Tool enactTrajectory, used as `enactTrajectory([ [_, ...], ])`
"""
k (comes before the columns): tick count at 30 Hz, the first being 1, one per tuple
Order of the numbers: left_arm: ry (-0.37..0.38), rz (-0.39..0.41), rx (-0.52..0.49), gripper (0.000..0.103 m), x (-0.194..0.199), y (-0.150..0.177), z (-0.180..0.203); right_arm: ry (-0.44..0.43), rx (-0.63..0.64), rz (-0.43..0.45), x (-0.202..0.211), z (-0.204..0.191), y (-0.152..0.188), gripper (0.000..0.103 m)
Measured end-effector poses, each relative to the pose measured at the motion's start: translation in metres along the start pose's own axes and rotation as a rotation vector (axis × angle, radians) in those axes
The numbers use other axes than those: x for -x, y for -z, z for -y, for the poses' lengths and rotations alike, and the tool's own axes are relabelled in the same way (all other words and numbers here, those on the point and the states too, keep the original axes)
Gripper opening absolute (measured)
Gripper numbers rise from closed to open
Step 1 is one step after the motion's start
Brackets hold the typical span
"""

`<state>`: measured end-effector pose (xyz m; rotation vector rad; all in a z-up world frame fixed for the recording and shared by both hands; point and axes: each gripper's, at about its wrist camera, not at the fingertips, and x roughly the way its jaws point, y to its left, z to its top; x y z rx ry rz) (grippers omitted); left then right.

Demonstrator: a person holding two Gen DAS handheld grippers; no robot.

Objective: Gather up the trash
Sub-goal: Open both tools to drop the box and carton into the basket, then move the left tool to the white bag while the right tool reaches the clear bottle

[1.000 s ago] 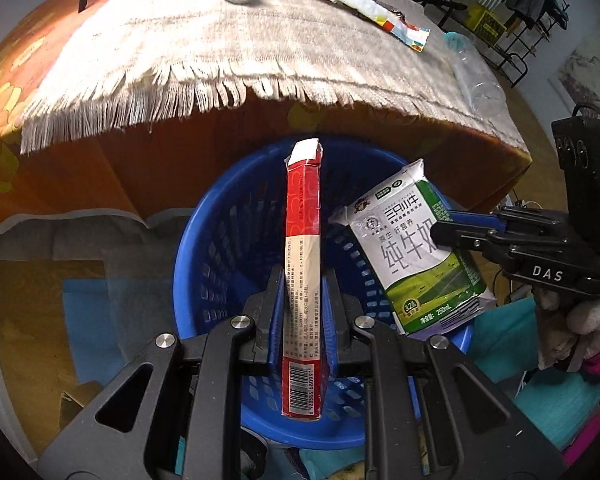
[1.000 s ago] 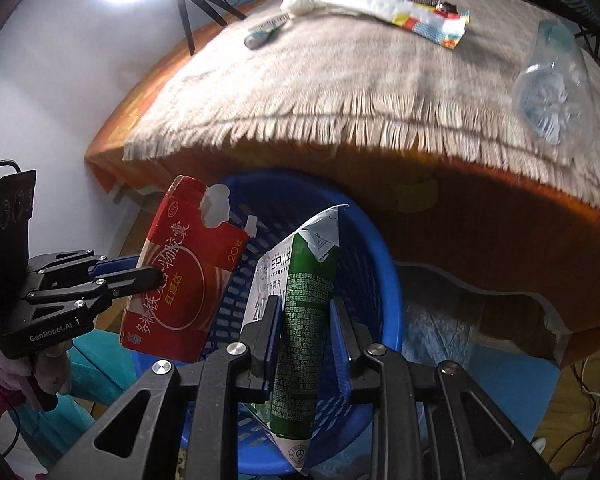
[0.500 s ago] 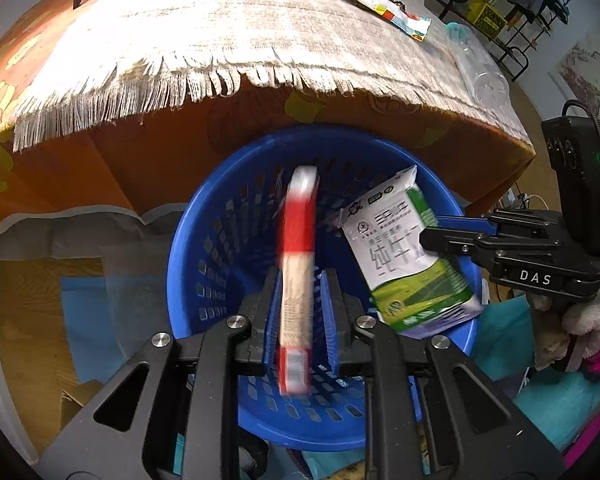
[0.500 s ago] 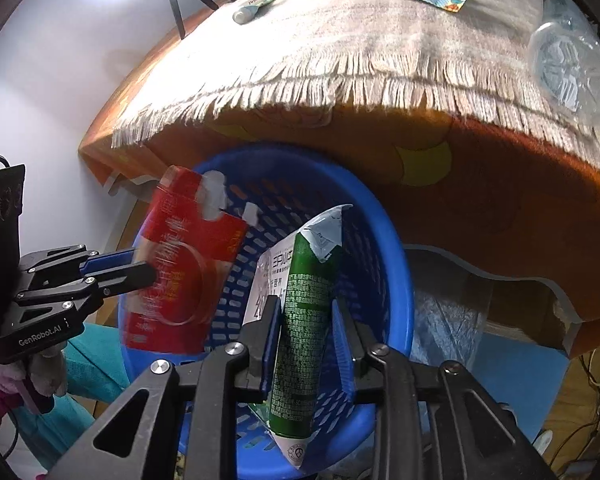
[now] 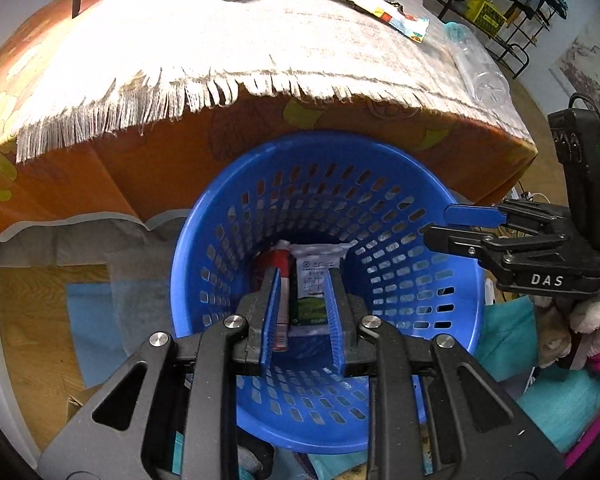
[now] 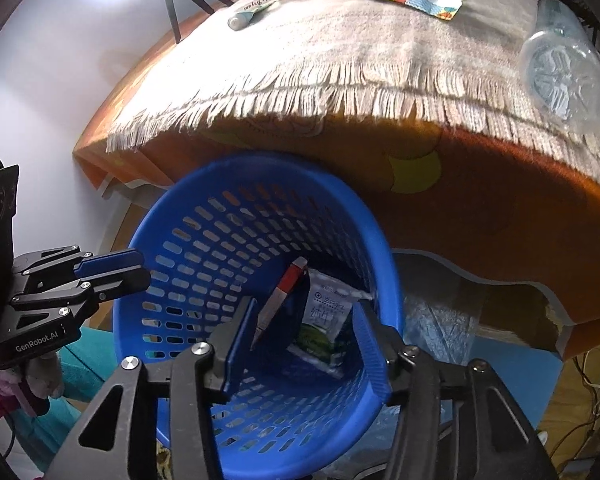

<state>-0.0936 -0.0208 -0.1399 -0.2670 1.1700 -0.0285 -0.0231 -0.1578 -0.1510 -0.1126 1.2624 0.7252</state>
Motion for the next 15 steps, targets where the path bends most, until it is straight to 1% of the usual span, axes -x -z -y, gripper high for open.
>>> enactTrajectory([
  [4, -0.006, 0.009, -0.007, 0.021, 0.003, -0.003, 0.000, 0.013, 0.015, 0.025, 0.006, -0.002, -0.001, 0.064],
  [5, -0.011, 0.013, -0.011, 0.021, 0.004, -0.004, 0.000, 0.014, 0.019, 0.030, 0.009, -0.003, -0.001, 0.068],
  [6, -0.012, 0.017, -0.014, 0.021, 0.005, -0.005, 0.000, 0.022, 0.024, 0.039, 0.011, -0.003, -0.002, 0.075],
  [8, -0.012, 0.026, -0.010, 0.021, 0.008, -0.010, -0.001, 0.049, 0.038, 0.072, 0.019, -0.003, -0.002, 0.080],
  [10, -0.011, 0.033, -0.003, 0.022, 0.011, -0.017, -0.003, 0.060, 0.047, 0.097, 0.026, -0.004, -0.005, 0.080],
  [11, -0.009, 0.036, -0.003, 0.028, 0.013, -0.020, -0.004, 0.066, 0.048, 0.108, 0.030, -0.004, -0.006, 0.080],
  [12, -0.009, 0.046, 0.000, 0.038, 0.015, -0.025, -0.005, 0.072, 0.048, 0.126, 0.036, -0.004, -0.008, 0.080],
  [14, -0.006, 0.071, 0.009, 0.046, 0.021, -0.033, -0.006, 0.084, 0.049, 0.154, 0.044, -0.003, -0.011, 0.081],
  [15, -0.005, 0.084, 0.015, 0.046, 0.024, -0.037, -0.008, 0.089, 0.052, 0.166, 0.048, -0.003, -0.013, 0.082],
])
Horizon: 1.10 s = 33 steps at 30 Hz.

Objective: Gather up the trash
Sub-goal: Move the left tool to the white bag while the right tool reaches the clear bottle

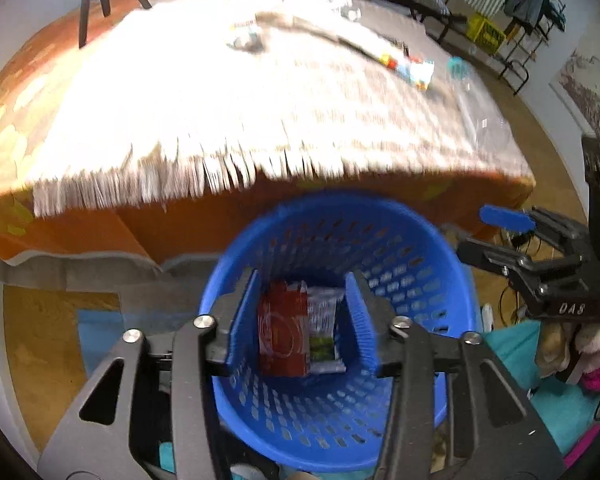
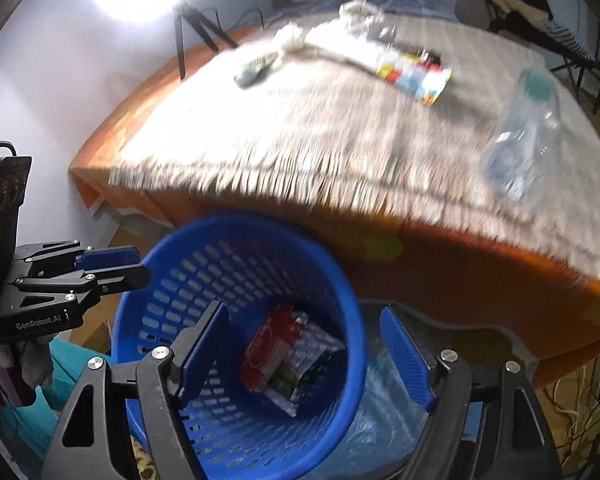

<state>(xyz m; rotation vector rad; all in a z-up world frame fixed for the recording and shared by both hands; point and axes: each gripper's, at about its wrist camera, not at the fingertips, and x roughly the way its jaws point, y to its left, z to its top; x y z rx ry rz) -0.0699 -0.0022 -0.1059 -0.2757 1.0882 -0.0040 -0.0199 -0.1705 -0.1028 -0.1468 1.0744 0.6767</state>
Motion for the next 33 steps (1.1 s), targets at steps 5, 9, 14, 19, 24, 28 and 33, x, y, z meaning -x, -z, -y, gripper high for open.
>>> enactTrajectory([
  [5, -0.007, 0.038, 0.001, 0.046, 0.008, -0.029, -0.003, 0.054, 0.016, 0.081, 0.020, 0.005, -0.016, 0.091],
  [9, -0.016, 0.066, -0.003, 0.046, 0.011, -0.054, -0.002, 0.080, -0.003, 0.106, 0.029, 0.017, -0.030, 0.091],
  [14, -0.013, 0.104, 0.002, 0.046, 0.014, -0.086, -0.004, 0.103, -0.063, 0.131, 0.040, 0.042, -0.049, 0.091],
  [19, -0.008, 0.140, 0.006, 0.046, 0.015, -0.119, -0.004, 0.145, -0.071, 0.169, 0.051, 0.060, -0.072, 0.091],
  [24, -0.014, 0.160, 0.006, 0.046, 0.009, -0.148, -0.003, 0.155, -0.069, 0.206, 0.056, 0.072, -0.104, 0.091],
  [28, -0.006, 0.167, 0.019, 0.047, 0.003, -0.168, -0.004, 0.181, -0.104, 0.213, 0.055, 0.086, -0.125, 0.091],
  [33, 0.027, 0.151, 0.077, 0.047, -0.013, -0.192, -0.006, 0.237, -0.162, 0.186, 0.046, 0.114, -0.139, 0.091],
])
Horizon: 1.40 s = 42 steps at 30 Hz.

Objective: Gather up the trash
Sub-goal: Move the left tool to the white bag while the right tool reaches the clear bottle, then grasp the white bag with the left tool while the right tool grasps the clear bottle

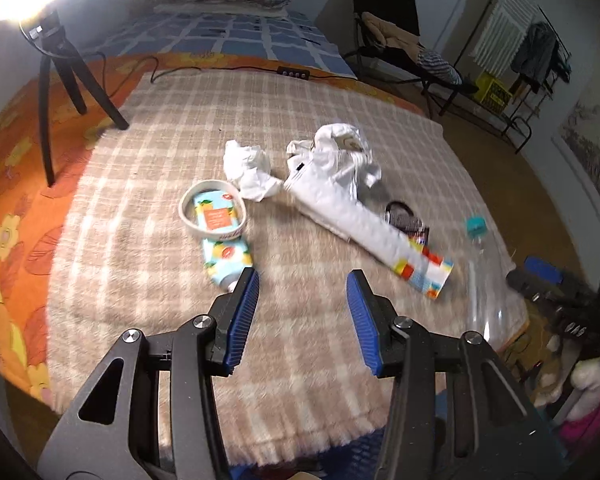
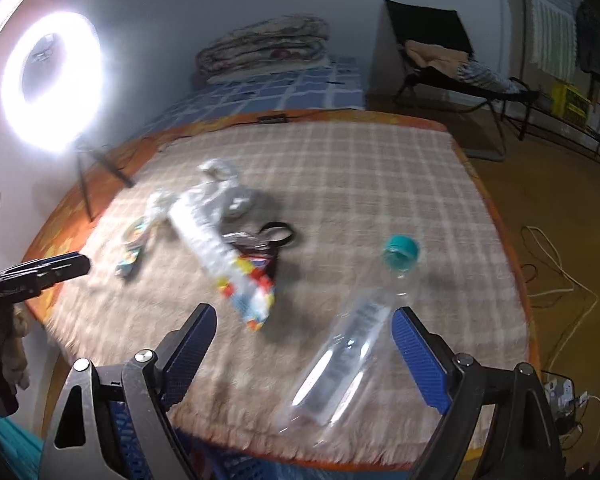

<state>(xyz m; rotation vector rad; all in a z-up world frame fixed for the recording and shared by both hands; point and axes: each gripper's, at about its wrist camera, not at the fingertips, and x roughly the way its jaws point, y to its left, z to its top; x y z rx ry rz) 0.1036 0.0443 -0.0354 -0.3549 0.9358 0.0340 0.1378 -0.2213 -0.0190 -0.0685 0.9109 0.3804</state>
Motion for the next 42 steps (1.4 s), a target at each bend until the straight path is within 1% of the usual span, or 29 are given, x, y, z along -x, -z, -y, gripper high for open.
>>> enactTrajectory([
  [4, 0.026, -0.026, 0.036, 0.046, -0.019, -0.014, 0.008, 0.031, -0.049, -0.064, -0.020, 0.018, -0.001, 0.091],
  [9, 0.078, -0.080, 0.117, 0.047, -0.050, -0.027, 0.025, 0.030, -0.092, -0.122, -0.037, 0.032, 0.004, 0.091],
  [12, 0.087, -0.106, 0.147, 0.046, -0.067, -0.032, 0.035, 0.037, -0.093, -0.134, -0.042, 0.034, 0.005, 0.091],
  [16, 0.110, -0.144, 0.249, 0.046, -0.091, -0.037, 0.037, 0.027, -0.092, -0.152, -0.049, 0.036, 0.004, 0.091],
  [19, 0.120, -0.158, 0.295, 0.046, -0.103, -0.039, 0.036, 0.019, -0.096, -0.168, -0.055, 0.036, 0.004, 0.091],
  [22, 0.108, -0.164, 0.307, 0.046, -0.113, -0.041, 0.039, 0.007, -0.101, -0.184, -0.061, 0.035, 0.003, 0.091],
  [26, 0.090, -0.178, 0.287, 0.046, -0.125, -0.043, 0.046, 0.009, -0.106, -0.194, -0.068, 0.033, 0.000, 0.091],
  [29, 0.076, -0.186, 0.290, 0.046, -0.130, -0.045, 0.048, 0.003, -0.122, -0.206, -0.074, 0.036, -0.002, 0.091],
  [35, 0.091, -0.185, 0.367, 0.047, -0.122, -0.051, 0.039, -0.013, -0.170, -0.232, -0.084, 0.044, -0.002, 0.091],
  [37, 0.071, -0.166, 0.354, 0.048, -0.119, -0.054, 0.037, -0.016, -0.175, -0.235, -0.085, 0.045, -0.002, 0.091],
  [38, 0.065, -0.164, 0.353, 0.052, -0.120, -0.056, 0.037, -0.016, -0.175, -0.236, -0.085, 0.045, -0.001, 0.091],
  [42, 0.054, -0.168, 0.410, 0.054, -0.127, -0.059, 0.025, -0.015, -0.171, -0.242, -0.085, 0.045, 0.001, 0.091],
])
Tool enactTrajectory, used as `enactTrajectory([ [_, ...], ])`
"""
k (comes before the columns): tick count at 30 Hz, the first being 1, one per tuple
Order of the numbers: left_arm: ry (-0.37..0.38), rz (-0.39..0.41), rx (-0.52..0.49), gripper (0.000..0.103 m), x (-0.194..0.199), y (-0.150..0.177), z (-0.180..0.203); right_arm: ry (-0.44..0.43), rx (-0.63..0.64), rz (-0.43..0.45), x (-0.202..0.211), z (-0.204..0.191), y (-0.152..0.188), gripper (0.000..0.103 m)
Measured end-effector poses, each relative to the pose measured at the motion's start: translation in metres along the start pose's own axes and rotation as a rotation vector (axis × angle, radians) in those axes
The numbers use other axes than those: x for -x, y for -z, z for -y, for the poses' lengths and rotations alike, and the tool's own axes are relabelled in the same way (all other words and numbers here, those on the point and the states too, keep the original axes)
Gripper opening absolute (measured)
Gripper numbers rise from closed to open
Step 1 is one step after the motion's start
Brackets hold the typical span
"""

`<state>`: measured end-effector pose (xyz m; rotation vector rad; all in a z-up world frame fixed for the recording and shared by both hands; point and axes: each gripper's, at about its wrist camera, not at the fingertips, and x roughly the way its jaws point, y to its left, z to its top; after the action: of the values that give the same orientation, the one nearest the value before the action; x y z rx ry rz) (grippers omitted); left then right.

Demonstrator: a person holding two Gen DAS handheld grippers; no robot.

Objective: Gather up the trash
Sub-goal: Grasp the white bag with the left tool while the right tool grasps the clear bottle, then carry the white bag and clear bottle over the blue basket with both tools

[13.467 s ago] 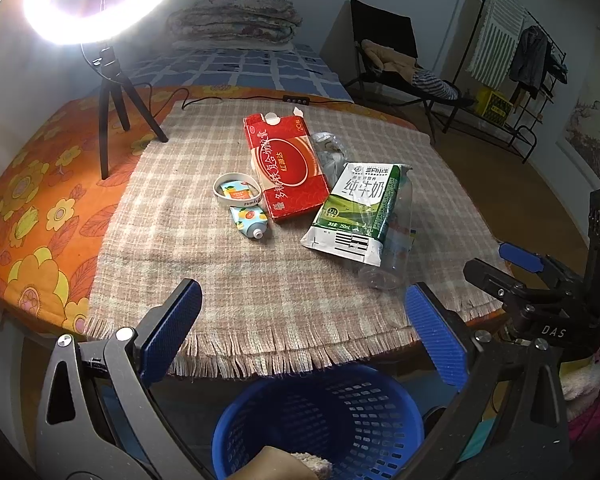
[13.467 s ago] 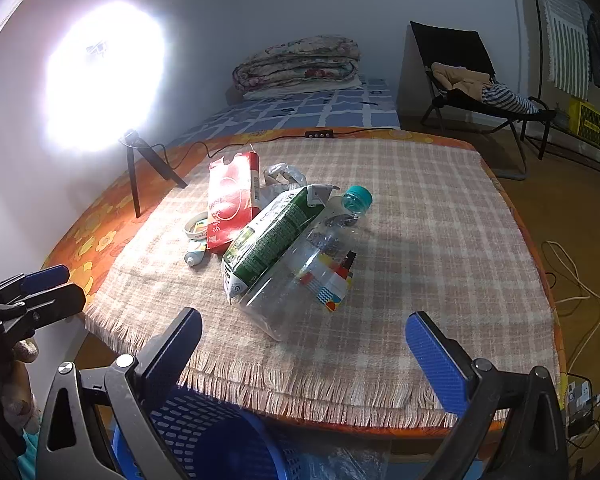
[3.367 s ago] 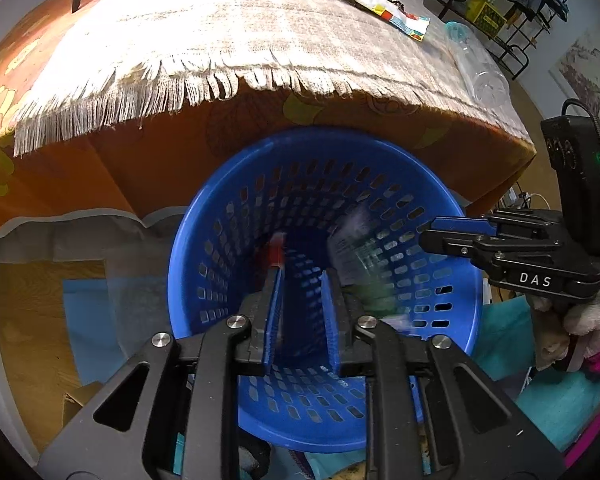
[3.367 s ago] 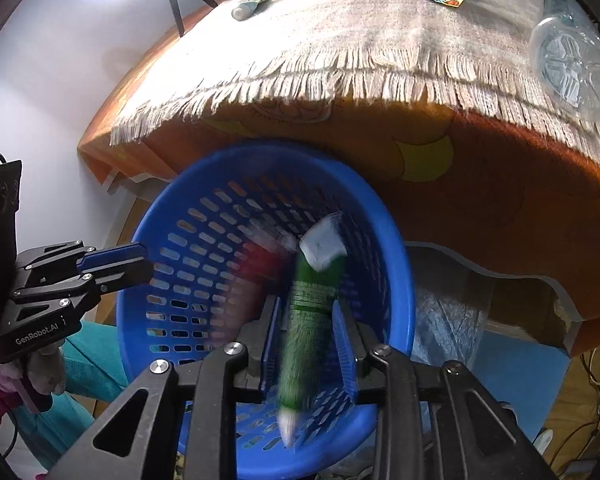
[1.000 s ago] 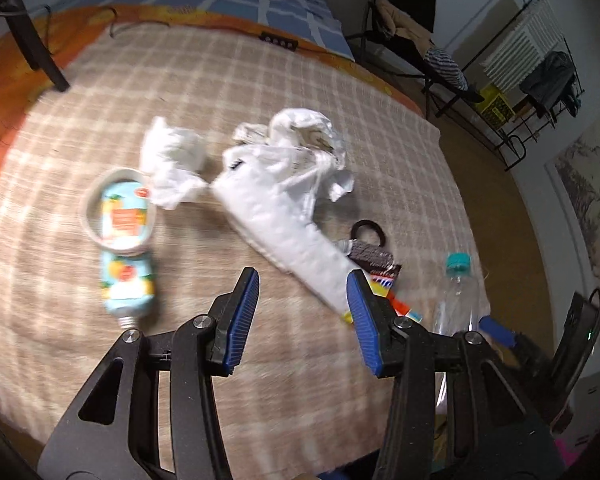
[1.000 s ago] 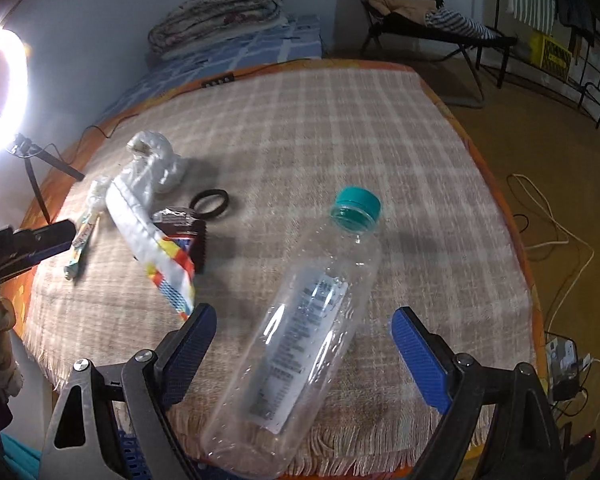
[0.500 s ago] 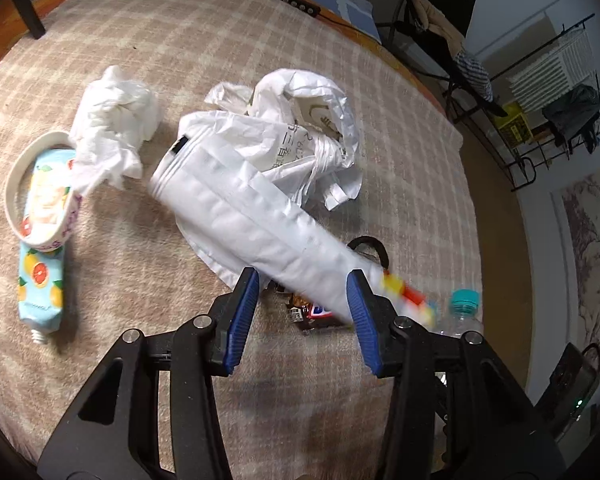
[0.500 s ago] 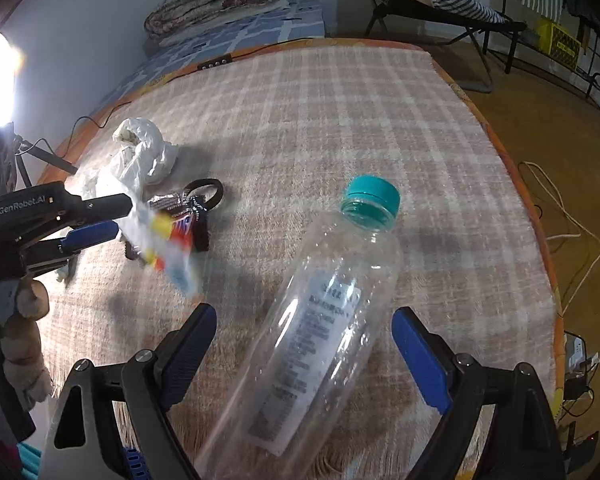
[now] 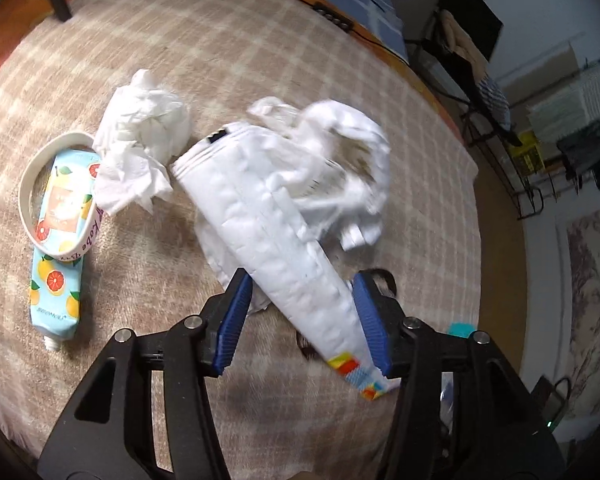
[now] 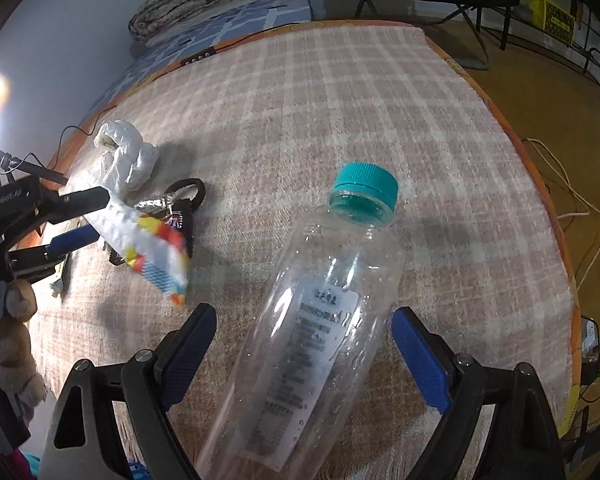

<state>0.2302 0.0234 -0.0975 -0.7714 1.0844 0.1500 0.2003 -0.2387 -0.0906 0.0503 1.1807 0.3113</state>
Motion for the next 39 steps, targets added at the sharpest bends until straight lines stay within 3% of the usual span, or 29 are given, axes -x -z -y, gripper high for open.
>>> enactTrajectory([
  [4, -0.069, 0.055, -0.043, 0.053, 0.002, -0.006, -0.001, -0.002, 0.003, -0.003, -0.002, -0.001, -0.001, 0.091],
  [8, -0.079, 0.076, -0.058, 0.034, 0.002, -0.012, -0.009, 0.005, 0.014, -0.012, -0.005, -0.002, 0.000, 0.091],
  [14, -0.030, 0.093, -0.063, 0.016, 0.012, -0.014, -0.023, 0.014, 0.027, -0.011, -0.008, -0.006, -0.001, 0.089],
  [19, -0.006, 0.094, -0.111, 0.014, 0.030, -0.010, -0.024, 0.005, 0.013, 0.003, -0.004, 0.001, -0.003, 0.070],
  [24, 0.006, 0.103, -0.138, 0.012, 0.052, -0.002, -0.032, -0.053, -0.033, 0.012, 0.000, 0.013, -0.002, 0.062],
  [28, 0.024, 0.120, -0.146, 0.012, 0.074, 0.000, -0.032, -0.107, -0.061, 0.023, 0.007, 0.014, -0.001, 0.059],
  [39, 0.063, 0.119, -0.222, 0.012, 0.124, 0.041, -0.038, -0.175, 0.074, 0.102, 0.047, -0.031, 0.017, 0.059],
])
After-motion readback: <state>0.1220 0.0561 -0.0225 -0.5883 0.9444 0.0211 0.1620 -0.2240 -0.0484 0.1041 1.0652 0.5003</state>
